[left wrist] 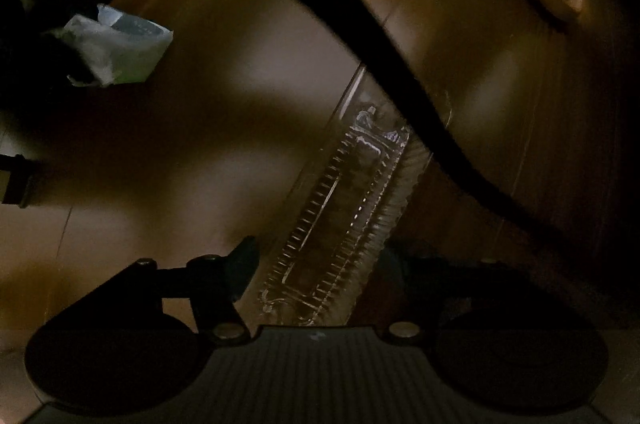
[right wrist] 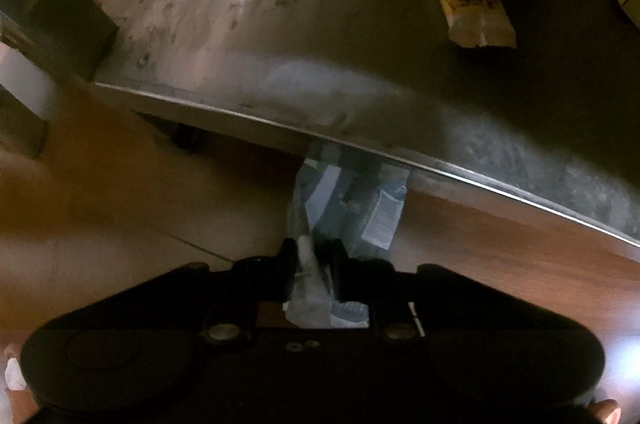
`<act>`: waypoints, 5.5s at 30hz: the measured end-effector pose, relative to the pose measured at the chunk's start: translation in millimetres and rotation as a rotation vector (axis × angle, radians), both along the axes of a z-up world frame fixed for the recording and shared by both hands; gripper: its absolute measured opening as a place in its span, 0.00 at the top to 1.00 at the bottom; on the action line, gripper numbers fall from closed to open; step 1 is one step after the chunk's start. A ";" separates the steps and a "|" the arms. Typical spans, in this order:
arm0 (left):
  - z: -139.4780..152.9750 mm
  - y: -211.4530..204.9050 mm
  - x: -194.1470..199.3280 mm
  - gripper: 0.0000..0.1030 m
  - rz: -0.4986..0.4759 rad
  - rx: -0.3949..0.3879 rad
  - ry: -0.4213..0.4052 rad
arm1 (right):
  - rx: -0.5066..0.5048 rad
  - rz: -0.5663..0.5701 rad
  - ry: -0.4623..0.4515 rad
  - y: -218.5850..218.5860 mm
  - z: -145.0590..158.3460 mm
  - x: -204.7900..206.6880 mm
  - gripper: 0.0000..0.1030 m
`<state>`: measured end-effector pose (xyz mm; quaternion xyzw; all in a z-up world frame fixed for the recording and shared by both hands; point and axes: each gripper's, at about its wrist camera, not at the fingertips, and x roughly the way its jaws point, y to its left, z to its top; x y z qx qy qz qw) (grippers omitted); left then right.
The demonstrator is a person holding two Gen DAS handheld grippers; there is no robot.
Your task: Collect trash
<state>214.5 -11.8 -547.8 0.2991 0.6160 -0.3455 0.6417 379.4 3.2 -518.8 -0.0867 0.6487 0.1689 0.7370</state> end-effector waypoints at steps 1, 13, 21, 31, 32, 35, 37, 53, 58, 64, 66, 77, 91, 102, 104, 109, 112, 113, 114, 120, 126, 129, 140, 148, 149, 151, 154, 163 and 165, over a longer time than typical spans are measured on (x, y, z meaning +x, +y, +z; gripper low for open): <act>0.5 0.0 0.7 0.43 0.002 -0.003 0.001 | 0.001 0.000 0.002 -0.3 -0.3 -0.1 0.86; 18.5 12.0 -0.1 0.61 0.083 -0.047 0.026 | 0.006 0.111 0.020 -6.5 17.7 -30.1 0.93; 52.8 29.6 8.4 0.61 0.095 -0.045 0.028 | 0.044 0.137 0.016 -19.7 69.4 -55.4 0.93; 156.6 56.9 9.7 0.61 0.082 -0.032 -0.103 | 0.127 0.115 -0.054 -35.1 174.7 -70.0 0.94; 166.6 53.6 10.3 0.61 0.081 -0.030 -0.117 | 0.138 0.119 -0.068 -37.8 188.1 -73.2 0.94; 205.7 53.0 6.5 0.61 0.072 -0.022 -0.176 | 0.179 0.127 -0.130 -45.3 236.0 -79.1 0.93; 234.2 49.2 5.1 0.61 0.076 -0.025 -0.213 | 0.198 0.130 -0.175 -52.4 265.7 -86.1 0.94; 379.0 6.4 -47.8 0.61 0.370 -0.083 -0.389 | 0.309 0.071 -0.512 -140.6 459.9 -152.7 0.94; 426.6 14.7 -51.3 0.61 0.529 -0.156 -0.438 | 0.336 0.048 -0.582 -163.2 493.2 -168.4 0.94; 493.2 19.3 -44.9 0.60 0.651 -0.228 -0.559 | 0.375 0.050 -0.666 -172.6 529.0 -178.7 0.94; 516.9 19.8 -38.5 0.60 0.689 -0.260 -0.603 | 0.389 0.053 -0.695 -173.6 541.3 -178.0 0.94; 620.4 9.2 7.9 0.59 0.782 -0.388 -0.798 | 0.421 0.039 -0.842 -179.0 604.4 -145.4 0.94; 680.5 2.9 108.8 0.57 0.874 -0.418 -0.866 | 0.423 0.002 -0.932 -163.5 645.9 -66.2 0.94; 669.4 3.7 183.9 0.57 0.895 -0.375 -0.842 | 0.367 0.032 -0.855 -142.2 615.1 -10.1 0.93; 659.5 4.6 196.0 0.57 0.897 -0.359 -0.820 | 0.353 0.037 -0.832 -138.6 606.2 -1.9 0.93; 634.6 5.9 220.6 0.57 0.886 -0.320 -0.771 | 0.350 0.040 -0.784 -134.0 589.4 14.4 0.93; 618.6 7.3 230.8 0.57 0.895 -0.303 -0.731 | 0.330 0.055 -0.763 -129.2 579.3 21.3 0.93; 613.1 8.8 235.3 0.57 0.898 -0.299 -0.715 | 0.324 0.057 -0.750 -128.0 575.7 23.8 0.92; 607.3 9.3 238.9 0.57 0.900 -0.294 -0.696 | 0.325 0.058 -0.730 -127.2 572.8 27.9 0.89; 586.3 13.5 253.7 0.50 0.921 -0.271 -0.603 | 0.326 0.022 -0.689 -129.4 560.9 36.7 0.80; 585.5 17.9 246.9 0.36 0.952 -0.309 -0.606 | 0.332 0.012 -0.703 -129.0 563.2 28.5 0.72; 590.4 19.7 240.7 0.34 0.964 -0.330 -0.609 | 0.344 -0.007 -0.708 -130.5 568.8 26.3 0.65; 625.0 22.3 192.3 0.24 0.955 -0.377 -0.690 | 0.370 -0.041 -0.735 -146.7 595.0 -5.3 0.53; 649.9 20.3 140.1 0.22 0.909 -0.437 -0.777 | 0.417 -0.070 -0.797 -166.8 619.9 -37.8 0.48; 651.3 20.0 134.2 0.20 0.907 -0.443 -0.784 | 0.421 -0.068 -0.807 -168.4 622.1 -41.3 0.47; 654.6 18.9 120.1 0.19 0.903 -0.457 -0.807 | 0.427 -0.071 -0.835 -171.9 627.0 -50.8 0.47; 658.2 17.1 101.4 0.18 0.899 -0.463 -0.836 | 0.441 -0.067 -0.860 -176.2 634.1 -64.2 0.47; 666.6 19.0 50.7 0.03 0.921 -0.524 -0.900 | 0.474 -0.057 -0.886 -181.5 646.2 -97.9 0.46; 668.2 18.3 42.0 0.03 0.919 -0.519 -0.910 | 0.479 -0.051 -0.888 -180.8 647.8 -105.3 0.46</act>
